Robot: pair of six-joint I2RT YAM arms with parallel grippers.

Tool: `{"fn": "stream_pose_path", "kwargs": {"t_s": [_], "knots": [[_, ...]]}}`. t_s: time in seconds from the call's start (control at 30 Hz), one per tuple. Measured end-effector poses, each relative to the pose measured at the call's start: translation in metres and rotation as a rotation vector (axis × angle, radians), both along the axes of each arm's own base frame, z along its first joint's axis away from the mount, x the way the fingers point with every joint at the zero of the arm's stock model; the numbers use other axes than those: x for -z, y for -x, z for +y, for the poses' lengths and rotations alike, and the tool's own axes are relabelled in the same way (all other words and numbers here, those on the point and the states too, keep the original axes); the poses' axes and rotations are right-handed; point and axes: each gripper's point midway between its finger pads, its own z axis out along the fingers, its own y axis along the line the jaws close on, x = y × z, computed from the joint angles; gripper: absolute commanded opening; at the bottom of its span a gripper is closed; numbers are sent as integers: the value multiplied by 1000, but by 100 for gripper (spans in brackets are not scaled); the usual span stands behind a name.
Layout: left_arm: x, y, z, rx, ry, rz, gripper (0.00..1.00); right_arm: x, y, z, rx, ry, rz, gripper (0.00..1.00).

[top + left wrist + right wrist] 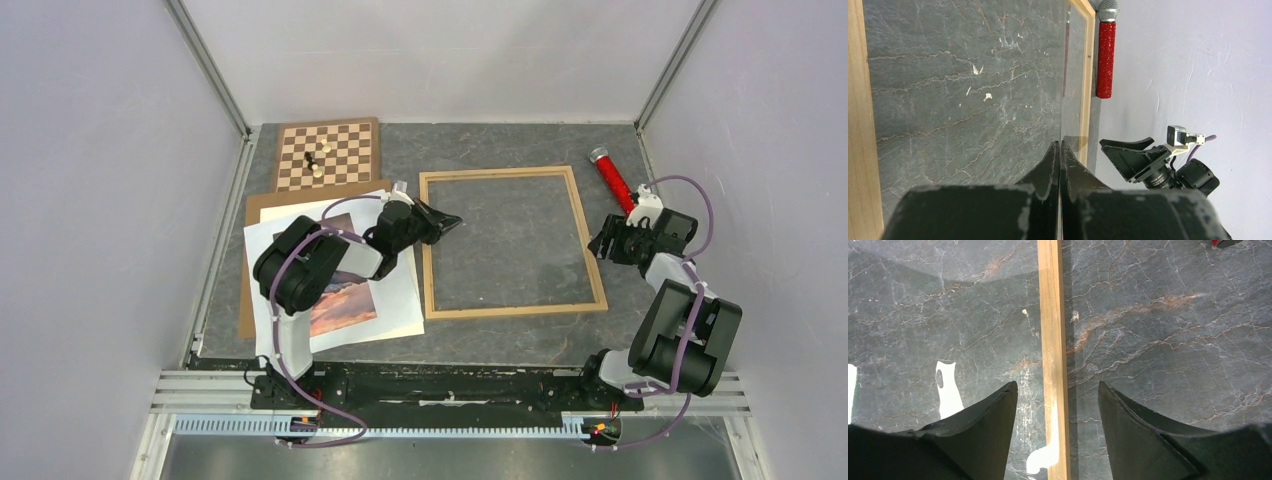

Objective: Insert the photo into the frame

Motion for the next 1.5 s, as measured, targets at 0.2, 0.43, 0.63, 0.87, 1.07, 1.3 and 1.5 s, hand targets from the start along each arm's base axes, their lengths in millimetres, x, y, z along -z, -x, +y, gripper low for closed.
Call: {"fn": "stream_pose_path", "kwargs": {"t_s": [0.2,0.43,0.63,0.87,1.07,1.3,1.5], "knots": [[-2,-1,1,1,-12,-19,2,0,0,-1,-7,9,-2,63],[-1,-1,2,6,-25,-32,2,0,0,-1,-12,13,-4,63],[-1,-1,2,8,-32,-40,2,0,-1,-1,-14,13,-8,63],[-1,-1,2,12,-42,-48,2,-1,-2,-1,-17,16,-17,63],[0,-1,3,14,-52,-57,2,-1,-2,0,-19,14,-19,63],[1,-1,4,20,-66,-70,2,-3,-3,1,-28,6,-29,63],[1,-1,4,22,-71,-75,2,-2,-3,3,-33,3,-35,63]]}}
